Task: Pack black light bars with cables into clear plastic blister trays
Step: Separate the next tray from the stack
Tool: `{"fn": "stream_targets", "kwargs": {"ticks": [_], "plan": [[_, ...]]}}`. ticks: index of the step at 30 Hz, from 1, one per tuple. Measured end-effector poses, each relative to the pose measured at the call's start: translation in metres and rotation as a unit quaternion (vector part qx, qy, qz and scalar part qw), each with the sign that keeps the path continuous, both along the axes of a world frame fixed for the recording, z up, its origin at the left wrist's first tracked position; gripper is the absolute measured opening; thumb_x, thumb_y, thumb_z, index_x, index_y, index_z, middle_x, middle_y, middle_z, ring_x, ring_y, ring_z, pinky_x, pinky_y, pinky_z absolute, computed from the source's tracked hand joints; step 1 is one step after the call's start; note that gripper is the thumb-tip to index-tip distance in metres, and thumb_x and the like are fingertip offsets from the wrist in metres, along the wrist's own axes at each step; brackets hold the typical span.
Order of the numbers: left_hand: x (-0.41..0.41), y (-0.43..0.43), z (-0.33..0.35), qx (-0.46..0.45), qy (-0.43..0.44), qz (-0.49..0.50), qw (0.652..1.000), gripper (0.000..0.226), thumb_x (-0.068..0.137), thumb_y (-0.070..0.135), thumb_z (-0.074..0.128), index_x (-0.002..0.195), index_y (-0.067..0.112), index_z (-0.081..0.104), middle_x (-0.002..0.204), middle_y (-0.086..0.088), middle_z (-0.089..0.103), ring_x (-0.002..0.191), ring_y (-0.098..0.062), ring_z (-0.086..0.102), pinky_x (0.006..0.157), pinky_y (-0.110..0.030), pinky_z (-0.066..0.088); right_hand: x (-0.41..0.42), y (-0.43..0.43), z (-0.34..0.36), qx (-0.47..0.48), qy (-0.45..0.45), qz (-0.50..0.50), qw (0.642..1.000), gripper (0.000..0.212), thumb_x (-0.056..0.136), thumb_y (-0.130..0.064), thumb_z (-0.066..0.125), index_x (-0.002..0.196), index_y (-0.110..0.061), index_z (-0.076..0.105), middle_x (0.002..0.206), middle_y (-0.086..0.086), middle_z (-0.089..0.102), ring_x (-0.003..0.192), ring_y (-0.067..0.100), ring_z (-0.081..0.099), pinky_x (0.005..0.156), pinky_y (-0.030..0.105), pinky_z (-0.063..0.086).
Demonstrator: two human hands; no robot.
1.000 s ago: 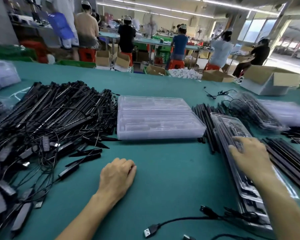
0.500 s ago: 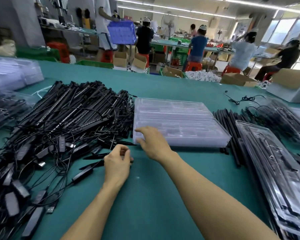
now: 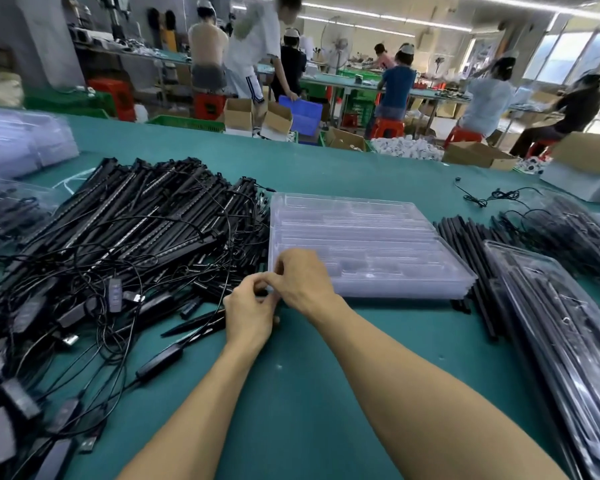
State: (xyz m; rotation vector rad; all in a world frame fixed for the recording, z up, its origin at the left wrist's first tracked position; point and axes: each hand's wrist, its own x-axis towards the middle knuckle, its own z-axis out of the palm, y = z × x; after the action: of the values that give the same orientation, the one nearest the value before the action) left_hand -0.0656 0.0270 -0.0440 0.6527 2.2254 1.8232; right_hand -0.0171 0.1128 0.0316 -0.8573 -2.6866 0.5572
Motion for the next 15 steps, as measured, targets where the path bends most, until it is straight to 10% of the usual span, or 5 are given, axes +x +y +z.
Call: {"fn": "stream_targets", "kwargs": {"ticks": [8, 15], "plan": [[0.001, 0.002, -0.002, 0.029, 0.005, 0.005, 1.000, 0.009, 0.091, 0.025, 0.069, 0.099, 0.027, 0.071, 0.077, 0.008, 0.071, 0.042, -0.010, 0.062, 0.041, -0.011, 0.041, -0.001, 0.001, 0.010, 0.109, -0.086, 0.054, 0.989, 0.029, 0.089, -0.017, 0.054, 0.063, -0.010, 0.042, 0.063, 0.005, 0.040, 0.070, 0.036, 0.053, 0.053, 0.031, 0.032], [0.001, 0.000, 0.001, 0.078, -0.002, 0.006, 0.997, 0.026, 0.090, 0.013, 0.065, 0.092, 0.039, 0.070, 0.074, 0.017, 0.071, 0.055, -0.007, 0.067, 0.044, -0.019, 0.050, -0.002, 0.006, 0.017, 0.165, -0.143, 0.140, 0.966, 0.032, 0.080, -0.015, 0.067, 0.065, -0.014, 0.039, 0.083, 0.013, 0.055, 0.086, 0.036, 0.061, 0.060, 0.034, 0.035]]}}
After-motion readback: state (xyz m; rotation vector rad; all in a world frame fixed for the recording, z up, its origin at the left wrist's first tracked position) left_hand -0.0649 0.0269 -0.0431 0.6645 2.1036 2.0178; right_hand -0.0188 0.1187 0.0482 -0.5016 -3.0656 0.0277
